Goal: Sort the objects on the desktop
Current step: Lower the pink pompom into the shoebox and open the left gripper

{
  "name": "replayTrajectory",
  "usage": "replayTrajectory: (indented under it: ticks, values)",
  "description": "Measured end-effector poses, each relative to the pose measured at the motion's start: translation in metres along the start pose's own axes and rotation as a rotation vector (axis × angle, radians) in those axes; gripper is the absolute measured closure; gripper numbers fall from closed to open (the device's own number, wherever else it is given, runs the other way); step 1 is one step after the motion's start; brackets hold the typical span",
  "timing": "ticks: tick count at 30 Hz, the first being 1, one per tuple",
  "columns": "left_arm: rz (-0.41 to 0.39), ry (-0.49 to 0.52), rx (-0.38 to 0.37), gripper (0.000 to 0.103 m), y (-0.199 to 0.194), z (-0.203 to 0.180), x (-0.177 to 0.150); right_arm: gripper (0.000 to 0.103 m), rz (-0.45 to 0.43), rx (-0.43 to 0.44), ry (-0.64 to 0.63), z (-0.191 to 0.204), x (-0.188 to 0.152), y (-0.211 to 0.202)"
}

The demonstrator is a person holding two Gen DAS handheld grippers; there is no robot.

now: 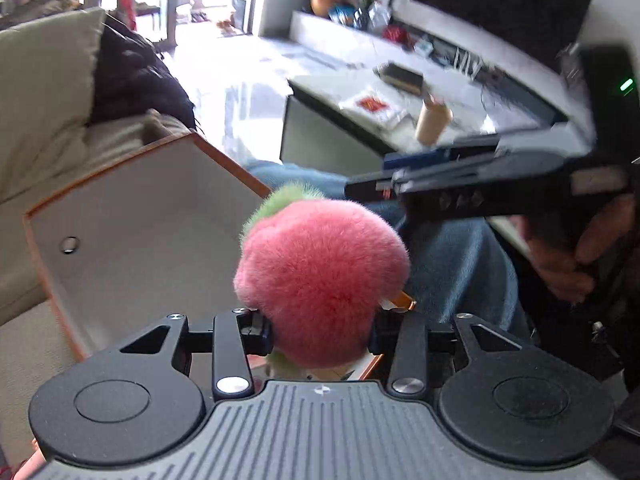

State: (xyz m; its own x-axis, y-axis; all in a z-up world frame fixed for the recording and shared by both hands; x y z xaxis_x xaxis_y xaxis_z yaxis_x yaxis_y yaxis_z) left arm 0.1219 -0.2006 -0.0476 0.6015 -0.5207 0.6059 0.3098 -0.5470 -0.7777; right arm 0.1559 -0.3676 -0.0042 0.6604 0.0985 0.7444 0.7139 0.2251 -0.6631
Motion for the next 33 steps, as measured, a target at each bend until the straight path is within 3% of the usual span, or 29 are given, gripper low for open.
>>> replayTrajectory:
  ticks: [5, 10, 14, 19, 25, 28, 33]
  values:
    - [0.085, 0.019, -0.027, 0.055, 0.043, -0.005, 0.002, 0.05, -0.015, -0.028, -0.011, -0.015, -0.004, -0.004]
    - [0.156, 0.031, -0.038, 0.052, 0.053, -0.007, -0.005, 0.052, 0.008, -0.002, -0.012, -0.018, -0.006, 0.005]
    - [0.158, 0.017, -0.051, 0.052, 0.051, -0.005, -0.007, 0.058, 0.017, 0.023, -0.026, -0.015, -0.007, 0.008]
    - [0.105, -0.011, -0.044, 0.052, 0.02, 0.003, -0.008, 0.074, 0.041, 0.062, -0.099, -0.001, -0.002, 0.014]
    - [0.001, -0.102, 0.067, 0.052, -0.034, 0.036, -0.016, 0.098, 0.157, 0.115, -0.408, 0.042, -0.013, 0.037]
    - [-0.048, -0.156, 0.13, 0.052, -0.058, 0.053, -0.022, 0.098, 0.235, 0.124, -0.566, 0.059, -0.028, 0.054]
    - [-0.108, -0.248, 0.214, 0.052, -0.09, 0.078, -0.04, 0.102, 0.371, 0.1, -0.709, 0.07, -0.051, 0.073]
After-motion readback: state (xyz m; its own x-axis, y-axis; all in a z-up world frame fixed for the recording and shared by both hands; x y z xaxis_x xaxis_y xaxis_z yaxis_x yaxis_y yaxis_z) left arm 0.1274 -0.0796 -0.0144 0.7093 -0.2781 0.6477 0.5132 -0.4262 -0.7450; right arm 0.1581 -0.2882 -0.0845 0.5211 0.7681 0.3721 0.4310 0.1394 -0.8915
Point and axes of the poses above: each gripper's, at about its wrist camera, not at the fingertips, and y roughly the way its jaws point, z to its left, x to its top, the point moved 5 cm from there along y, roughly the way its jaws point
